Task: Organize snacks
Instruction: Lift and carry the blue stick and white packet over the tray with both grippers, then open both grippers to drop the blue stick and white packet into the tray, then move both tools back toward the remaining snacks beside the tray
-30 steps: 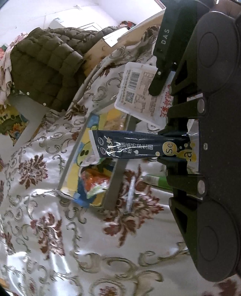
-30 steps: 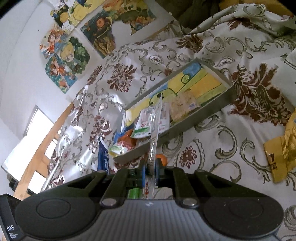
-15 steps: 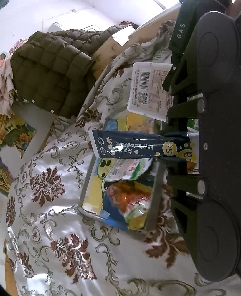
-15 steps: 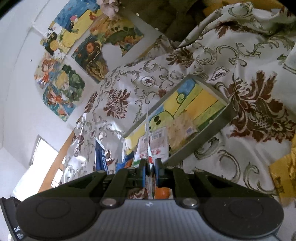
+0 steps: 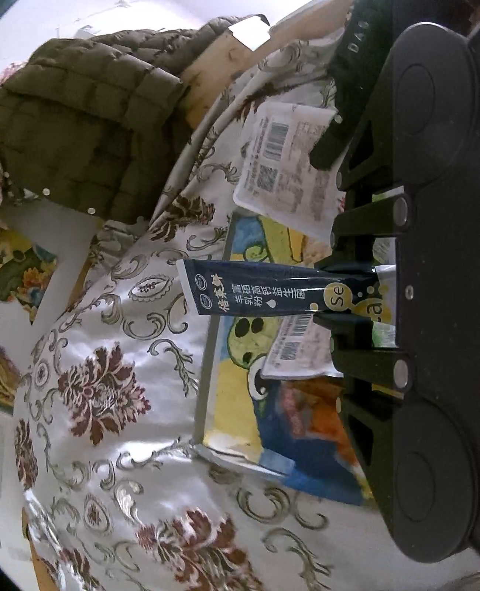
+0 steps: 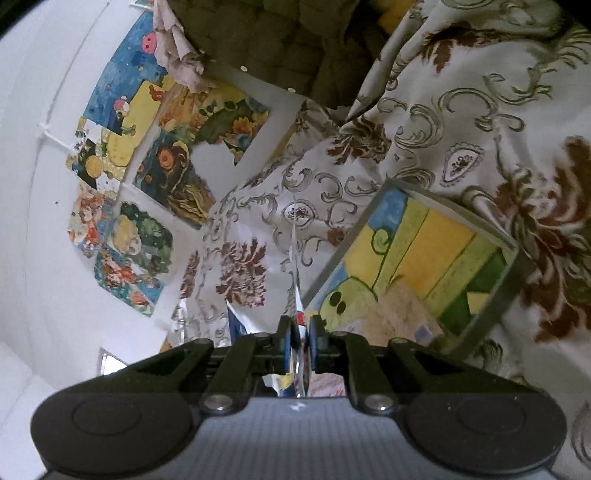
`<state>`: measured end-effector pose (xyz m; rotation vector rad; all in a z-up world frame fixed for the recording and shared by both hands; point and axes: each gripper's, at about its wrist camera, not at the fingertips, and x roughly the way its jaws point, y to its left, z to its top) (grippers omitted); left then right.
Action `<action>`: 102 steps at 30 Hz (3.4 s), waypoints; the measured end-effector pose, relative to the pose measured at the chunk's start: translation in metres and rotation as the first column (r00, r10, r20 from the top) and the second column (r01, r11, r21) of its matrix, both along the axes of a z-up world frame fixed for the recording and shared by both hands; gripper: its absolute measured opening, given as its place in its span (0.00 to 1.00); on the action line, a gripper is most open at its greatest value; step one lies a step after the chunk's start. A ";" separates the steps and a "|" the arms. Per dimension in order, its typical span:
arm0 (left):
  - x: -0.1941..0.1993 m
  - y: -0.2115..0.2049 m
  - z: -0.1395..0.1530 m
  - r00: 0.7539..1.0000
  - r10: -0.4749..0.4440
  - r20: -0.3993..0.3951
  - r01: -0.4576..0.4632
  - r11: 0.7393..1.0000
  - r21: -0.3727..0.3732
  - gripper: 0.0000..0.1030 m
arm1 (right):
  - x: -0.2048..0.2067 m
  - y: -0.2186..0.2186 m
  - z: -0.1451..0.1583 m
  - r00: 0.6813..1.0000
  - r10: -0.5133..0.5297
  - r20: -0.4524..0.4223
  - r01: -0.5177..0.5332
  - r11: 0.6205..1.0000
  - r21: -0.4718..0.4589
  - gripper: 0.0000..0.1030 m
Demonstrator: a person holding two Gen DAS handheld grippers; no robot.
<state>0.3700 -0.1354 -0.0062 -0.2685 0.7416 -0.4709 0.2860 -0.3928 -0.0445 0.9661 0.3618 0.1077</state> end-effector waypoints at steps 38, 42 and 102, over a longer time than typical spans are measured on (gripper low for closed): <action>0.055 -0.019 -0.044 0.985 0.081 -0.155 -0.069 0.994 0.080 0.27 | 0.041 0.021 -0.017 0.969 -0.124 -0.215 0.049 0.945 -0.324 0.33; 0.050 -0.016 -0.035 0.985 0.104 -0.138 -0.093 0.992 0.082 0.50 | 0.038 0.019 -0.007 0.971 -0.130 -0.199 0.055 0.938 -0.342 0.55; -0.261 0.111 0.018 0.980 0.081 0.182 -0.132 0.950 0.284 0.99 | -0.247 0.126 0.066 0.997 0.058 -0.055 -0.079 0.624 -0.777 1.00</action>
